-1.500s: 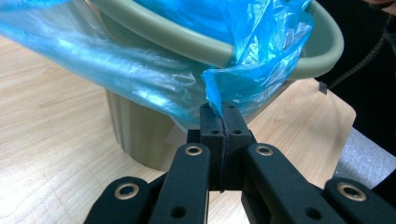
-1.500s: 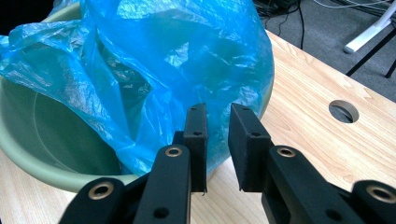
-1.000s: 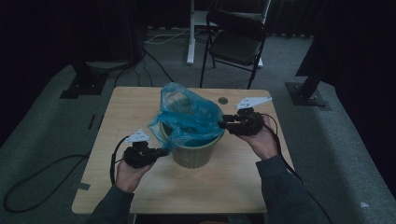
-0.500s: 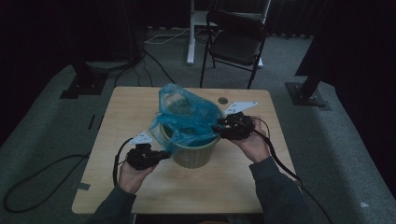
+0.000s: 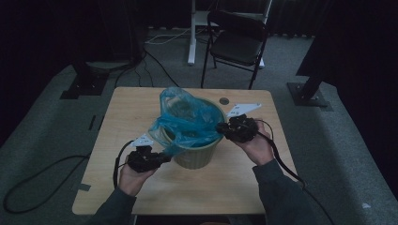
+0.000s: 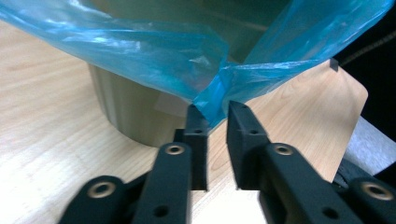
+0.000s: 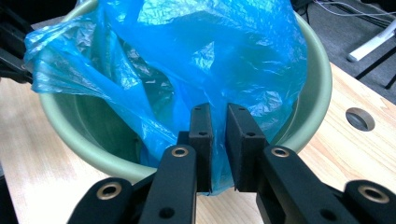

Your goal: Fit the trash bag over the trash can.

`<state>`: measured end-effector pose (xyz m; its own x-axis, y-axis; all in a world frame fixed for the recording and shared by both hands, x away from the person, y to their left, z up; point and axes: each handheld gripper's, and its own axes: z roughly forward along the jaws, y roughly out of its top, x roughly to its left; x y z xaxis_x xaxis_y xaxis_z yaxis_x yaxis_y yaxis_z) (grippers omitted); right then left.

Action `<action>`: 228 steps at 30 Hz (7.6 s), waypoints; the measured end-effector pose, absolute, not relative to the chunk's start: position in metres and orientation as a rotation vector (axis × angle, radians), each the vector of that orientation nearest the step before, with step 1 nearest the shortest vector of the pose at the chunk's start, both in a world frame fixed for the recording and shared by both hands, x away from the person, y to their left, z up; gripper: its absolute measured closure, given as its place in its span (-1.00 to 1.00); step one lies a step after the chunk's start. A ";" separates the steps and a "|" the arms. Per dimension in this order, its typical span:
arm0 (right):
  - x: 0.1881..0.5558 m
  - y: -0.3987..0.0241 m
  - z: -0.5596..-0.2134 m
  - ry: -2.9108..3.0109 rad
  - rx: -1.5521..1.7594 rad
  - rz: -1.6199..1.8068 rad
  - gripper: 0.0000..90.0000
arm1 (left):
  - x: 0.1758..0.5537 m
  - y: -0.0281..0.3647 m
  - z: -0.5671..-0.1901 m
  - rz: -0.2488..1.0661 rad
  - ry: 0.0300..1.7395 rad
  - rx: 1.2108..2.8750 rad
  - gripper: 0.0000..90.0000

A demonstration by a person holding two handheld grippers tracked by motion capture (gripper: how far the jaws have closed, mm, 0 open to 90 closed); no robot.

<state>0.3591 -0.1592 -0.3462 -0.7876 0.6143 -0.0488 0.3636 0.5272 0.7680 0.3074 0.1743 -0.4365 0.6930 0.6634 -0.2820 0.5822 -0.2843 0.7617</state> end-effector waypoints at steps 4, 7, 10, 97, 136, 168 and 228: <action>0.359 -0.160 -0.345 2.460 0.815 1.147 0.82 | 0.301 0.183 -0.428 0.151 0.957 1.950 0.57; 0.359 -0.160 -0.345 2.461 0.816 1.154 0.82 | 0.300 0.189 -0.423 0.169 0.967 1.935 0.52; 0.358 -0.160 -0.345 2.463 0.813 1.158 0.83 | 0.299 0.193 -0.420 0.185 0.967 1.923 0.46; 0.355 -0.195 -0.356 2.473 0.940 1.192 0.87 | 0.320 0.198 -0.395 0.248 1.021 1.816 0.98; 0.354 -0.174 -0.338 2.481 0.745 1.271 0.80 | 0.301 0.187 -0.375 0.283 0.956 1.800 0.22; 0.364 -0.195 -0.354 2.463 0.944 1.223 0.88 | 0.294 0.157 -0.394 0.254 0.925 1.863 0.99; 0.353 -0.212 -0.336 2.408 0.852 1.395 0.13 | 0.301 0.196 -0.382 0.387 1.036 1.759 0.67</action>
